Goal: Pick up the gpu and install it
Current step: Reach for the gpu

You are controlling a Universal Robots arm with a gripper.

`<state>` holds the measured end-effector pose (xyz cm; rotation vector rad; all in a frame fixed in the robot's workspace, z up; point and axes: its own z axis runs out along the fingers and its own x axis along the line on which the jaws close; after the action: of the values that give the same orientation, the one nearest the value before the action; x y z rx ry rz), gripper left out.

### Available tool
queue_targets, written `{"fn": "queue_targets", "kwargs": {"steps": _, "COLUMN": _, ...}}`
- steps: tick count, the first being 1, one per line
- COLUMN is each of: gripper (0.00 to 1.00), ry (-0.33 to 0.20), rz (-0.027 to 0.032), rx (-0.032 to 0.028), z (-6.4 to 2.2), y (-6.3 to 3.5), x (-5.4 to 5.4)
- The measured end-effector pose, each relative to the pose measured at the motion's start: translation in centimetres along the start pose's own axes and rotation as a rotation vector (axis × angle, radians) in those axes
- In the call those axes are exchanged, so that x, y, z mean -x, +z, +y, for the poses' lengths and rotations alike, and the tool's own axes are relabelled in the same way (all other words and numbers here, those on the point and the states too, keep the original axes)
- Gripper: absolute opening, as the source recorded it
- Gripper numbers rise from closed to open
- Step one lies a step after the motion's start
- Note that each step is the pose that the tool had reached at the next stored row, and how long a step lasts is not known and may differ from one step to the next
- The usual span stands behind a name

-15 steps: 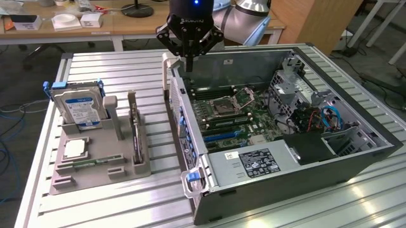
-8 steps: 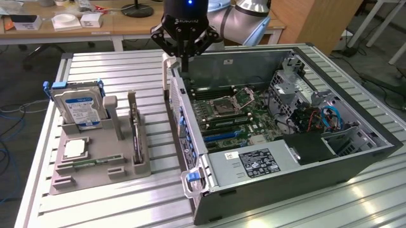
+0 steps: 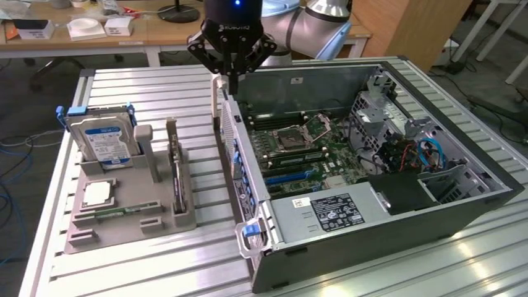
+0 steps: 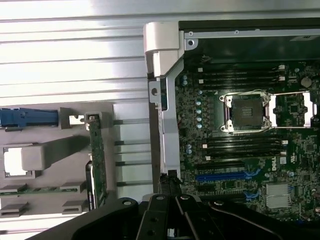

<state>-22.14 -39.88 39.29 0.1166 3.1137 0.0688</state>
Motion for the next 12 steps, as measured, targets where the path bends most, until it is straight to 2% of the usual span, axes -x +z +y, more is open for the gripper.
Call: {"fn": "queue_targets", "kwargs": {"steps": 12, "gripper": 0.10, "ry": 0.000, "rz": -0.0001, "rx": 0.0001, "z": -0.13, "y": -0.03, "x": -1.7}}
